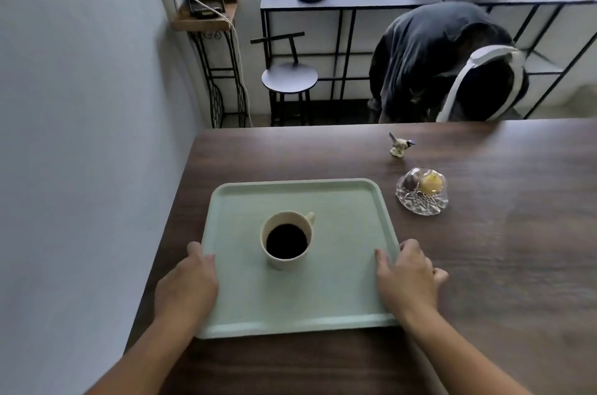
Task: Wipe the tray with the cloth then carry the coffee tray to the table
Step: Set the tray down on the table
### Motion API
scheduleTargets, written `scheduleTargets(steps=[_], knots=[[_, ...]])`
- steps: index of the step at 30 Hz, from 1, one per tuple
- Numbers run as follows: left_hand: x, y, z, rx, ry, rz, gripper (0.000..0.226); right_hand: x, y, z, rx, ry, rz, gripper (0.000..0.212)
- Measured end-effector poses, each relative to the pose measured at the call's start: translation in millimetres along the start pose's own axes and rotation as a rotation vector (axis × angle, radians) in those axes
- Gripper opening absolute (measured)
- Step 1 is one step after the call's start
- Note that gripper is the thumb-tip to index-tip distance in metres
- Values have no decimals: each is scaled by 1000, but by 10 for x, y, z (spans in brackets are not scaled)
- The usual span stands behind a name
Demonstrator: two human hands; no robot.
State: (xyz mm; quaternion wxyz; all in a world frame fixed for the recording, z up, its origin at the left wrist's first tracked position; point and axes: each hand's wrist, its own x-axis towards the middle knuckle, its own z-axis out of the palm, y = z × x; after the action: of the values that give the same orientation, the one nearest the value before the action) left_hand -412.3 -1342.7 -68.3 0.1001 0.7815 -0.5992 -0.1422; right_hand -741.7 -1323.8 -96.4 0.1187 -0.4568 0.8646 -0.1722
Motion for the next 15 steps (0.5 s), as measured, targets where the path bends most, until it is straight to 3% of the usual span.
scheduleTargets(steps=[10,13,15], knots=[[-5,-78,141,104,39,89,18,-57,95,119,-99,113,-58,33],[-102,-55,141,0,94,214,51,-83,-17,-5,18,170,-158,34],[-230,82,78,-283,-10,296,83,-81,-207,-101,253,44,-293,36]])
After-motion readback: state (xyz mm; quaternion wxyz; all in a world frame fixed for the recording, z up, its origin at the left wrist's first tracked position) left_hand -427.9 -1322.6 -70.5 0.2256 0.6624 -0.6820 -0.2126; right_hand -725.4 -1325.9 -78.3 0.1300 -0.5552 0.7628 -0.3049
